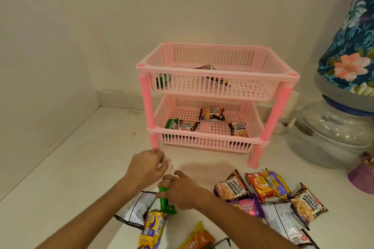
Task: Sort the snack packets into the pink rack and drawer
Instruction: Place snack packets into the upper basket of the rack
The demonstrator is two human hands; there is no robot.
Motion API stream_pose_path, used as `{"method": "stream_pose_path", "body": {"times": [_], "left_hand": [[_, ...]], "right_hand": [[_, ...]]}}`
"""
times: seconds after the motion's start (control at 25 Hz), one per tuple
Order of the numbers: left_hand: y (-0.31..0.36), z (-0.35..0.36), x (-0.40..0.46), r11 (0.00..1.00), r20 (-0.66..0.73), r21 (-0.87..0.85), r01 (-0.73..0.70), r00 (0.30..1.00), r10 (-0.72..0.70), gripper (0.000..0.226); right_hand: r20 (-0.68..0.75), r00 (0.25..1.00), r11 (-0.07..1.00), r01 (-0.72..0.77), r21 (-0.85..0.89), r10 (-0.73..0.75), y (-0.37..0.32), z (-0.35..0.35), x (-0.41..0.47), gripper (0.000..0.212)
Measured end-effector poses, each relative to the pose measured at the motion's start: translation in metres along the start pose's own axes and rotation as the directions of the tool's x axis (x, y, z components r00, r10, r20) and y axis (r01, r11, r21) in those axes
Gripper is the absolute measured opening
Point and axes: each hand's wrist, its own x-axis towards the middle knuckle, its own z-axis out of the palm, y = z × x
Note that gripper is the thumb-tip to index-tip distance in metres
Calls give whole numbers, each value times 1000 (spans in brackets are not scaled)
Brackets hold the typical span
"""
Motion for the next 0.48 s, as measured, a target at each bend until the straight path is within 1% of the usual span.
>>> {"method": "stream_pose_path", "body": {"times": [0.04, 0.08, 0.12, 0.2, 0.28, 0.32, 0.4, 0.48], "left_hand": [[-8, 15, -9, 989, 196, 90, 119, 971, -135, 35], [-16, 28, -17, 968, 341, 162, 194, 909, -240, 41], [-23, 36, -25, 948, 460, 193, 252, 830, -314, 50], [-31, 48, -37, 922, 612, 177, 343, 696, -376, 66], [-31, 53, -43, 905, 700, 162, 393, 601, -386, 71], [-31, 54, -45, 901, 715, 152, 406, 584, -384, 68], [-30, 57, -48, 908, 705, 137, 396, 605, -370, 61], [-29, 61, -51, 910, 689, 160, 382, 617, -381, 67]], "right_hand": [[-16, 1000, 1000, 0, -5, 0, 0, 3, 0, 53], [-34, 999, 1000, -2, -5, 2, 0, 5, -1, 50], [-52, 999, 1000, -5, -3, 5, 0, 8, -1, 48], [-78, 997, 1000, -11, 15, 12, 2, 14, -2, 45], [-86, 996, 1000, -6, 24, 8, 7, 18, -2, 44], [-87, 996, 1000, -5, 15, 6, 11, 19, -3, 44], [-94, 995, 1000, -22, 0, 22, 21, 17, -5, 44], [-127, 990, 998, -56, -1, 56, 34, 11, -9, 41]]}}
